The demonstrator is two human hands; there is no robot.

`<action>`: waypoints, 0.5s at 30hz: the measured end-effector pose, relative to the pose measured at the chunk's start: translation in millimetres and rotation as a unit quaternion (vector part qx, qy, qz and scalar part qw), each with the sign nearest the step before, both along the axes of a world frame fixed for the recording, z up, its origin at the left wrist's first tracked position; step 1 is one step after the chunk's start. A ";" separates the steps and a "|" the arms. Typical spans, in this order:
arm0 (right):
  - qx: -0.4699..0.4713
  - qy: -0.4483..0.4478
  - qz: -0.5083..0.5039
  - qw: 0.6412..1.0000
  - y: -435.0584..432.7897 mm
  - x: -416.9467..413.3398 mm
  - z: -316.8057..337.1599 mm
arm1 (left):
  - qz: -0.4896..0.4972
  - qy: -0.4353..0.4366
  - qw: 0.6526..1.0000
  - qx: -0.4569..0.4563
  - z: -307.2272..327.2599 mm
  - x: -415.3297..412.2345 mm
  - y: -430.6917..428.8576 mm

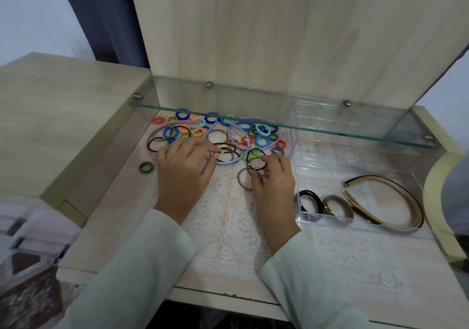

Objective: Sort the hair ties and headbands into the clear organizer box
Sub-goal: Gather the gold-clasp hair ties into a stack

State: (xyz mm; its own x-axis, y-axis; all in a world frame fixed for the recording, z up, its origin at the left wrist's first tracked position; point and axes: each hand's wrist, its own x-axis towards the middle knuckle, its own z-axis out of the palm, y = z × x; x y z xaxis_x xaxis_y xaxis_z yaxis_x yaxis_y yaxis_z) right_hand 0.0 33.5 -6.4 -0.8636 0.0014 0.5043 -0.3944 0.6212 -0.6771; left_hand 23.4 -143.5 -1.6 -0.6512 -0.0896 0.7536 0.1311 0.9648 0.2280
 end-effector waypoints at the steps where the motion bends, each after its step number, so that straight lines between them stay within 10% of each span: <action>1: -0.001 -0.004 0.001 1.000 0.1 0.4 0.2 | -0.004 -0.009 1.000 -0.016 0.4 5.8 -1.7; 15: 0.094 -0.017 -0.008 0.995 1.6 -0.2 -6.7 | -0.051 -0.107 0.992 -0.038 -8.1 30.9 -9.7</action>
